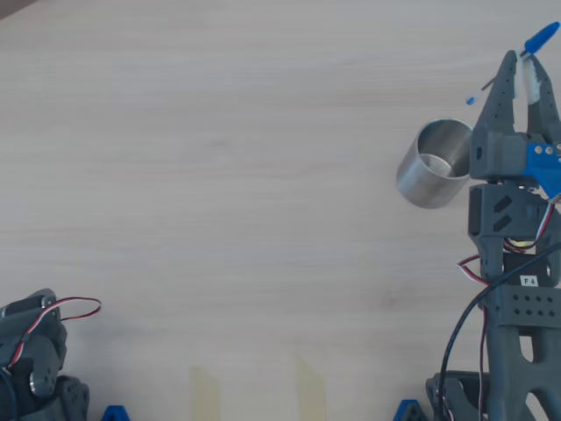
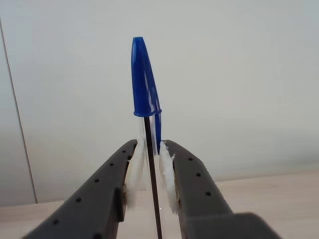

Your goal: Grab the blue pen and put it in the silver cup.

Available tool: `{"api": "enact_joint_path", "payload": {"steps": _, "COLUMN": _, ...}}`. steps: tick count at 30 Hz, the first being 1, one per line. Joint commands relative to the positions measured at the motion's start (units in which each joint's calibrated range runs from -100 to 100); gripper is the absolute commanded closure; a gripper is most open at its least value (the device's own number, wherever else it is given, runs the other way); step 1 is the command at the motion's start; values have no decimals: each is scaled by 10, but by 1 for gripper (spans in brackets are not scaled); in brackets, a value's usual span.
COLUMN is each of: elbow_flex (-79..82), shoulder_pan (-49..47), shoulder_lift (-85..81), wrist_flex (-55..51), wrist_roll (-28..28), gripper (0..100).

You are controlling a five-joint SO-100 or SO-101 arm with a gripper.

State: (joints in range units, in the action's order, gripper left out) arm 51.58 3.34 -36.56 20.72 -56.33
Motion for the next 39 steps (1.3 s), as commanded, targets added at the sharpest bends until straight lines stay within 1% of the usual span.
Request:
{"api": "enact_joint_path", "payload": {"steps": 1, "elbow_flex": 4, "shoulder_pan": 3, "shoulder_lift": -7, "wrist_flex": 7, "wrist_roll": 1, "gripper": 98}}
{"api": "enact_joint_path", "payload": {"steps": 12, "elbow_flex": 44, "shoulder_pan": 3, "shoulder_lift": -5, "wrist_flex": 1, "wrist_roll": 6, "gripper": 98}}
{"api": "enact_joint_path", "payload": {"steps": 26, "elbow_flex": 45, "shoulder_pan": 4, "shoulder_lift": 70, "wrist_flex": 10, "wrist_roll": 6, "gripper": 98}}
{"api": "enact_joint_path", "payload": {"steps": 39, "elbow_flex": 52, "shoulder_pan": 6, "shoulder_lift": 156, "wrist_flex": 127, "wrist_roll": 6, "gripper": 98}}
